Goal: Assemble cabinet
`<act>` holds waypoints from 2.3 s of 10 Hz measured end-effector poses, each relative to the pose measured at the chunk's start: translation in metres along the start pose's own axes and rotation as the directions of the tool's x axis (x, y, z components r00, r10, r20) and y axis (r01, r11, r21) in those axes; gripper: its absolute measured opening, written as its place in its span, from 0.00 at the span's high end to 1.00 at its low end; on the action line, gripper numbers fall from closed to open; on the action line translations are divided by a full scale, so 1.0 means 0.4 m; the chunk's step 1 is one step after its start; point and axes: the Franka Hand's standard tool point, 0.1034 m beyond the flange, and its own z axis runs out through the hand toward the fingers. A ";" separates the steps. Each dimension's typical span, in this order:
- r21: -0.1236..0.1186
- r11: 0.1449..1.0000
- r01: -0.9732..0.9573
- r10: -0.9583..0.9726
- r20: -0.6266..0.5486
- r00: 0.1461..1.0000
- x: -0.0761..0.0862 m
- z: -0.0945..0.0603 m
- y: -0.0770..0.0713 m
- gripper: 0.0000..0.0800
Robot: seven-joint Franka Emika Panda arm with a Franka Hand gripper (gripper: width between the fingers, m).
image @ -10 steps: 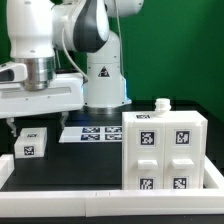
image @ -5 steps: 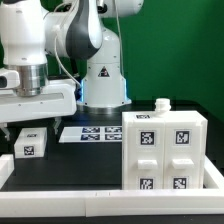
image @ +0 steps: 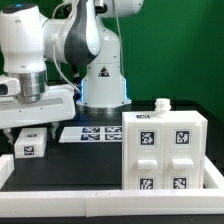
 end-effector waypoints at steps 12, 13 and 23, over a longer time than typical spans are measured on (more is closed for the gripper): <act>0.002 0.996 0.087 -0.087 -0.046 0.995 0.251 -0.279 -0.196 0.30; -0.011 0.997 0.082 -0.083 -0.050 0.995 0.299 -0.302 -0.226 0.30; -0.017 0.999 0.048 -0.049 -0.019 0.999 0.440 -0.378 -0.304 0.30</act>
Offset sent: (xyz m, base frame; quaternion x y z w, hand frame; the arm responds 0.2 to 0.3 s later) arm -0.0005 0.0138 -0.0015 0.0003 0.0065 0.0039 1.0000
